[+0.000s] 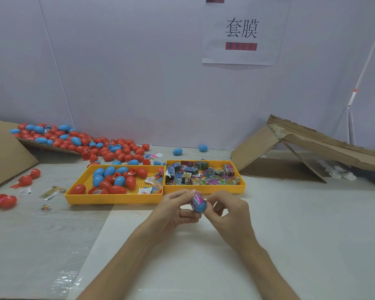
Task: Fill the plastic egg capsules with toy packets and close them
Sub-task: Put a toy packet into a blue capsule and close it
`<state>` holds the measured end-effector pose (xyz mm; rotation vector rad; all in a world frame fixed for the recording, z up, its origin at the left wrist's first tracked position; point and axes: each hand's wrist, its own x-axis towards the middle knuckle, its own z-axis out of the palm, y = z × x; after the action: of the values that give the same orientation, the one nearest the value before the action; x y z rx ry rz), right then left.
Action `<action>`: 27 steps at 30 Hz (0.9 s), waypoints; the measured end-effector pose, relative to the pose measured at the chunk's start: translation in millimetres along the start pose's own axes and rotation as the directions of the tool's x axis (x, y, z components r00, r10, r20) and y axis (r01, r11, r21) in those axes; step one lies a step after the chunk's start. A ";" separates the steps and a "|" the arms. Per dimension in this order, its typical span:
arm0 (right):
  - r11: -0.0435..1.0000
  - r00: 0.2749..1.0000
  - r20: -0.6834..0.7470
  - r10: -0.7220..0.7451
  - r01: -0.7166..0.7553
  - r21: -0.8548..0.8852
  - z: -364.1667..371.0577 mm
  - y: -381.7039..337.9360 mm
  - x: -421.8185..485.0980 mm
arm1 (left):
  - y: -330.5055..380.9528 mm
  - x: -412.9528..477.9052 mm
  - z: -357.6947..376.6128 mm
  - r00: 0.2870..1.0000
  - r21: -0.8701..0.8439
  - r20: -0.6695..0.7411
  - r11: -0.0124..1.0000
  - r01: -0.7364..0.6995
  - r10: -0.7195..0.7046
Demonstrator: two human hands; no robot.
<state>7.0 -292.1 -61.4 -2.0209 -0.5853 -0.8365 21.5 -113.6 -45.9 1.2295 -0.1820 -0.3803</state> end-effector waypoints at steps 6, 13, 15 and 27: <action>0.997 0.999 0.018 -0.045 0.046 -0.056 1.0 3.3 -0.9 | 0.0 0.7 -0.5 0.999 -0.010 0.024 0.999 0.047 -0.047; 0.994 0.997 0.002 -0.078 0.078 -0.076 2.9 3.7 -1.9 | 1.1 1.8 0.1 0.996 -0.024 0.058 0.997 0.068 -0.067; 0.993 0.996 -0.008 -0.088 0.087 -0.074 3.3 3.4 -2.0 | 2.0 1.8 1.1 0.996 -0.029 0.068 0.997 0.067 -0.065; 0.920 0.958 0.091 0.271 -0.286 0.268 -0.6 -3.8 3.3 | 4.7 1.6 -2.6 1.000 -0.211 0.001 0.977 -0.005 0.006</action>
<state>6.5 -290.2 -56.7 -1.8152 -0.4044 -0.4999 24.8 -110.6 -42.4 1.0190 -0.1424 -0.3857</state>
